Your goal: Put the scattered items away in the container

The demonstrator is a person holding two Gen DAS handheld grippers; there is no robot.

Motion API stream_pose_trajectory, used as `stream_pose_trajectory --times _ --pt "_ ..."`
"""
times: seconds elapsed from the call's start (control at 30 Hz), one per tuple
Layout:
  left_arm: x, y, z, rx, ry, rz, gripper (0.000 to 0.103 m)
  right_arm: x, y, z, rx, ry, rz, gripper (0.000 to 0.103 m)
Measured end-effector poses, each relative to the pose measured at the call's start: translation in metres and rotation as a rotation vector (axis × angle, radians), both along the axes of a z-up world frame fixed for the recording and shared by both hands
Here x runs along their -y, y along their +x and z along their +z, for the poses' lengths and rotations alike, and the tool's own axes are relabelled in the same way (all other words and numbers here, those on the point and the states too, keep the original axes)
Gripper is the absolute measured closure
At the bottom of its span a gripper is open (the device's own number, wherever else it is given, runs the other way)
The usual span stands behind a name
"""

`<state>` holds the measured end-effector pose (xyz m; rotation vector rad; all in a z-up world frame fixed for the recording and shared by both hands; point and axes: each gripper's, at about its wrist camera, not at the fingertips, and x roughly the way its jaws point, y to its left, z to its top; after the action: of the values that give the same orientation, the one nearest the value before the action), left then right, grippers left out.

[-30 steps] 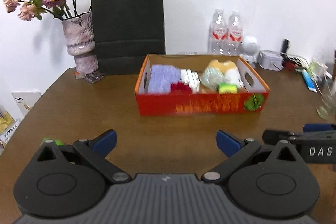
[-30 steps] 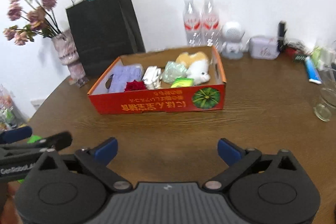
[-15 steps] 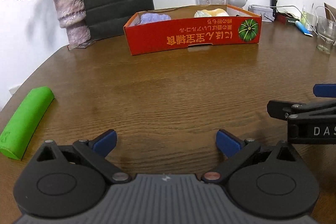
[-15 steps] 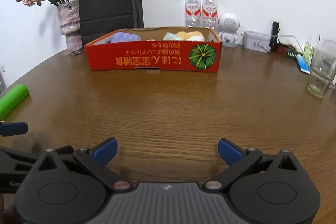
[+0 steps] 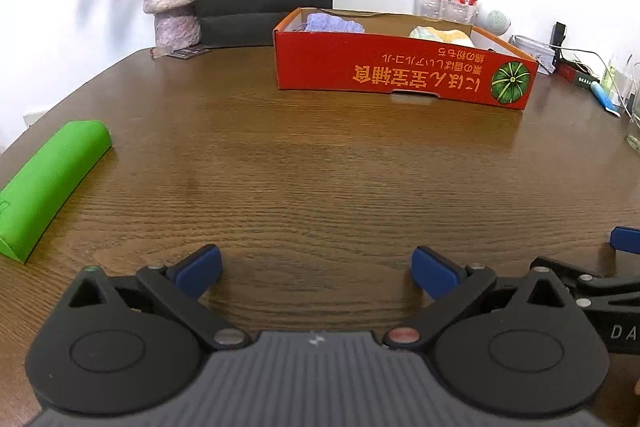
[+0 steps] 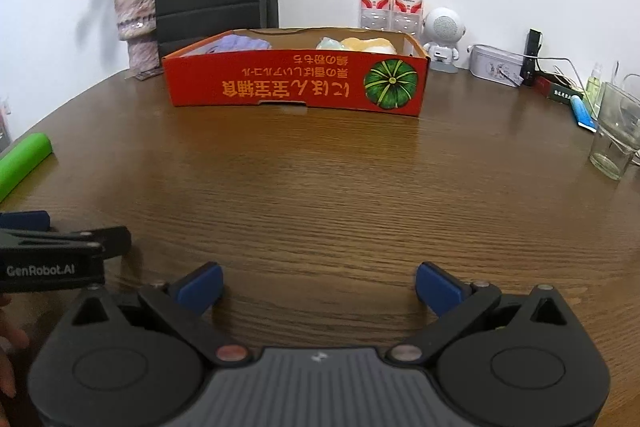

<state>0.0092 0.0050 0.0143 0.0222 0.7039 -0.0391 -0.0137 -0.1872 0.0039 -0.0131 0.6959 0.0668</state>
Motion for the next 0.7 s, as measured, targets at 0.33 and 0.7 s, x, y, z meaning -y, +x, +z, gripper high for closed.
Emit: stream_pose_trajectory --times 0.33,0.7 --pt "0.0014 0.0016 -0.0014 0.004 -0.002 0.000 0.000 -0.0005 0.0034 0.0002 -0.002 0.001 0.006 0.000" --pt "0.0014 0.0018 -0.0010 0.004 -0.005 -0.004 0.000 -0.0008 0.0039 0.0000 -0.003 0.002 0.006 0.000"
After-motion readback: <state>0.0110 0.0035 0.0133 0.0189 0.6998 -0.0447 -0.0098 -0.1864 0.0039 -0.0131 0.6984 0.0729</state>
